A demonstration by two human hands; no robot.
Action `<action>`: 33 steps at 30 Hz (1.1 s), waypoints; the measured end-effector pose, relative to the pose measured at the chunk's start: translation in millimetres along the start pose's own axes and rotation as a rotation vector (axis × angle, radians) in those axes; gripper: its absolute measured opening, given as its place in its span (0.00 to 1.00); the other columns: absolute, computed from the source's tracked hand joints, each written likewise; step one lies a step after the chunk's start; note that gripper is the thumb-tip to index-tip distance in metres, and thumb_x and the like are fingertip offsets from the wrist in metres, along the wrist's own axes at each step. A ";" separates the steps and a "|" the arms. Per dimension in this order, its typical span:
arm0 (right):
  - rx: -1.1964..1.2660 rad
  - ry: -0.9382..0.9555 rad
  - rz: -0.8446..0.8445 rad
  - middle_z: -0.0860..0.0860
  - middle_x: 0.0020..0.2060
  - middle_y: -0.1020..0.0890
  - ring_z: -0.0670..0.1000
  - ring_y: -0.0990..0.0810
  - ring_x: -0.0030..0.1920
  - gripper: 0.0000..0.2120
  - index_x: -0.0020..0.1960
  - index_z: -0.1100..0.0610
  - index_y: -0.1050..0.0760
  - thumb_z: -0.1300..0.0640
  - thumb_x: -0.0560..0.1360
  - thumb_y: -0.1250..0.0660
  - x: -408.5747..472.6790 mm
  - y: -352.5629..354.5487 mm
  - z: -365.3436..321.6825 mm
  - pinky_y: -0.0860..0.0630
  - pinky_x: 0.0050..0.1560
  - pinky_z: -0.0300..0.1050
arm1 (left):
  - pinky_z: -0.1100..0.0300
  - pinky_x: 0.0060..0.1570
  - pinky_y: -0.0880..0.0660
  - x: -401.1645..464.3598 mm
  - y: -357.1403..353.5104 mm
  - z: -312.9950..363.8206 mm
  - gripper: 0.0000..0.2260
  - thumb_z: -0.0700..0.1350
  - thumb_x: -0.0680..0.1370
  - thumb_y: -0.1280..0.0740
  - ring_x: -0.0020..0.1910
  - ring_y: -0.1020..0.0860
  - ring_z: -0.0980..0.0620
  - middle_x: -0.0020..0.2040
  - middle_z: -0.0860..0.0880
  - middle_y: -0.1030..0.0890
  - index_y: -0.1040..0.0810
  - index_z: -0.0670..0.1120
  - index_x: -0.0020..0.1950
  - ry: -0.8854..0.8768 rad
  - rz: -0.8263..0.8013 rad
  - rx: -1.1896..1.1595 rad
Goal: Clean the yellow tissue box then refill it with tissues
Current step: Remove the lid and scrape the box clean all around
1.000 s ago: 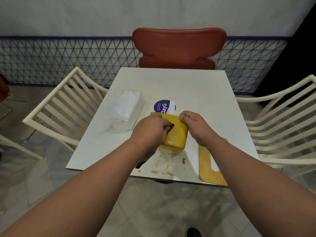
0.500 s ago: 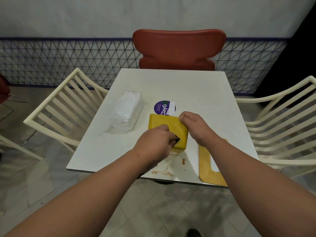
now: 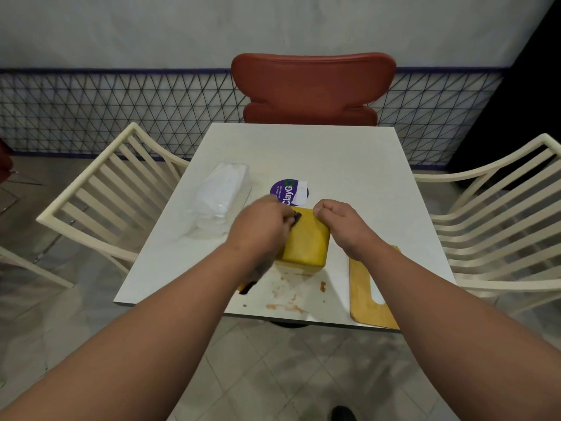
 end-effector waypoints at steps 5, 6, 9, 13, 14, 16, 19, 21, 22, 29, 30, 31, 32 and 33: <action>-0.018 0.001 -0.003 0.49 0.33 0.29 0.48 0.32 0.36 0.11 0.39 0.58 0.28 0.59 0.79 0.41 -0.1 -0.1 -1.4 0.34 0.37 0.43 | 0.56 0.45 0.28 -3.4 -7.3 15.8 0.14 0.50 0.81 0.41 0.50 0.25 0.45 0.52 0.47 0.25 0.19 0.51 0.60 -0.044 -0.021 0.009; -0.021 0.007 -0.007 0.50 0.33 0.29 0.48 0.32 0.36 0.11 0.39 0.58 0.28 0.60 0.79 0.42 -0.3 -0.3 -1.6 0.34 0.37 0.43 | 0.56 0.46 0.28 -8.0 -12.1 22.9 0.14 0.51 0.81 0.42 0.50 0.25 0.46 0.52 0.48 0.25 0.20 0.52 0.60 -0.095 -0.064 0.003; -0.012 0.009 -0.012 0.51 0.34 0.29 0.49 0.33 0.37 0.11 0.39 0.59 0.27 0.59 0.79 0.41 -0.1 -0.3 -1.7 0.35 0.38 0.44 | 0.56 0.47 0.27 -2.2 -8.9 17.0 0.13 0.50 0.80 0.40 0.50 0.25 0.46 0.51 0.47 0.24 0.19 0.51 0.58 -0.060 -0.031 -0.055; 0.061 -0.011 -0.012 0.48 0.37 0.25 0.47 0.29 0.40 0.11 0.41 0.56 0.25 0.55 0.80 0.40 -1.1 4.8 4.2 0.32 0.43 0.43 | 0.59 0.44 0.31 3.6 -2.0 1.3 0.12 0.48 0.80 0.39 0.49 0.26 0.47 0.47 0.46 0.24 0.18 0.48 0.56 0.093 0.053 -0.139; 0.108 -0.022 0.007 0.47 0.38 0.25 0.47 0.28 0.41 0.10 0.42 0.56 0.25 0.55 0.81 0.40 -2.7 8.2 7.5 0.31 0.45 0.42 | 0.60 0.44 0.32 3.1 -3.1 2.4 0.12 0.48 0.80 0.39 0.49 0.26 0.47 0.46 0.47 0.26 0.18 0.48 0.56 0.091 0.052 -0.140; 0.200 -0.039 0.048 0.47 0.41 0.23 0.45 0.27 0.44 0.09 0.46 0.57 0.24 0.55 0.81 0.40 -6.0 14.9 16.5 0.31 0.51 0.41 | 0.60 0.43 0.35 2.3 -5.3 3.8 0.12 0.48 0.80 0.39 0.49 0.26 0.47 0.44 0.49 0.29 0.18 0.48 0.56 0.088 0.051 -0.138; 0.272 -0.039 0.047 0.49 0.43 0.22 0.47 0.26 0.47 0.10 0.51 0.62 0.23 0.57 0.81 0.40 -8.6 17.6 26.0 0.31 0.58 0.44 | 0.59 0.42 0.35 4.9 -6.9 2.3 0.11 0.48 0.80 0.39 0.48 0.26 0.47 0.43 0.49 0.30 0.18 0.48 0.55 0.104 0.061 -0.116; 0.262 -0.040 0.046 0.52 0.43 0.23 0.49 0.27 0.48 0.12 0.52 0.66 0.24 0.57 0.81 0.40 -8.0 16.3 25.6 0.31 0.58 0.46 | 0.59 0.42 0.34 4.2 -8.0 7.5 0.12 0.48 0.80 0.40 0.45 0.27 0.48 0.43 0.49 0.30 0.19 0.48 0.55 0.095 0.063 -0.092; 0.254 -0.040 0.050 0.53 0.43 0.24 0.50 0.28 0.48 0.13 0.52 0.67 0.25 0.57 0.81 0.40 -7.1 16.0 24.4 0.31 0.57 0.47 | 0.59 0.42 0.34 2.9 -9.3 13.6 0.12 0.48 0.80 0.40 0.45 0.28 0.49 0.44 0.49 0.29 0.19 0.48 0.56 0.069 0.047 -0.086; 0.240 -0.026 0.044 0.50 0.37 0.26 0.48 0.31 0.41 0.11 0.47 0.63 0.25 0.57 0.82 0.42 -3.5 17.7 22.1 0.33 0.48 0.43 | 0.57 0.45 0.29 9.7 -12.4 24.0 0.12 0.49 0.80 0.41 0.49 0.25 0.46 0.48 0.48 0.26 0.19 0.50 0.56 -0.003 -0.014 -0.045; 0.248 -0.028 0.046 0.49 0.36 0.27 0.48 0.31 0.40 0.10 0.46 0.61 0.25 0.57 0.82 0.41 -3.4 17.4 22.4 0.33 0.47 0.43 | 0.58 0.44 0.31 13.1 -9.8 16.6 0.12 0.48 0.80 0.41 0.49 0.25 0.46 0.47 0.48 0.28 0.19 0.49 0.56 0.047 0.018 -0.040; 0.251 -0.032 0.049 0.48 0.36 0.27 0.47 0.32 0.40 0.10 0.45 0.59 0.25 0.57 0.82 0.41 -3.3 16.9 23.0 0.34 0.46 0.42 | 0.58 0.43 0.32 14.1 -9.4 12.7 0.12 0.48 0.81 0.41 0.48 0.25 0.46 0.46 0.48 0.28 0.19 0.49 0.56 0.078 0.037 -0.035; 0.247 -0.031 0.053 0.48 0.36 0.28 0.47 0.33 0.39 0.10 0.44 0.58 0.25 0.57 0.82 0.41 -3.3 16.5 22.8 0.34 0.44 0.42 | 0.58 0.42 0.33 13.6 -10.2 15.5 0.12 0.48 0.81 0.41 0.48 0.25 0.46 0.46 0.48 0.28 0.19 0.49 0.56 0.074 0.038 -0.033; 0.233 -0.025 0.054 0.48 0.35 0.28 0.47 0.33 0.38 0.10 0.44 0.58 0.25 0.57 0.82 0.42 -3.2 16.0 22.3 0.34 0.42 0.42 | 0.58 0.41 0.33 11.9 -12.6 23.3 0.12 0.48 0.81 0.41 0.47 0.25 0.46 0.48 0.47 0.27 0.19 0.49 0.56 0.041 0.025 -0.037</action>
Point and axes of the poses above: each hand's wrist, its own x-axis towards the middle knuckle, its own y-axis out of the back of the hand, z = x × y, the point moved 4 cm from there along x, towards the middle knuckle
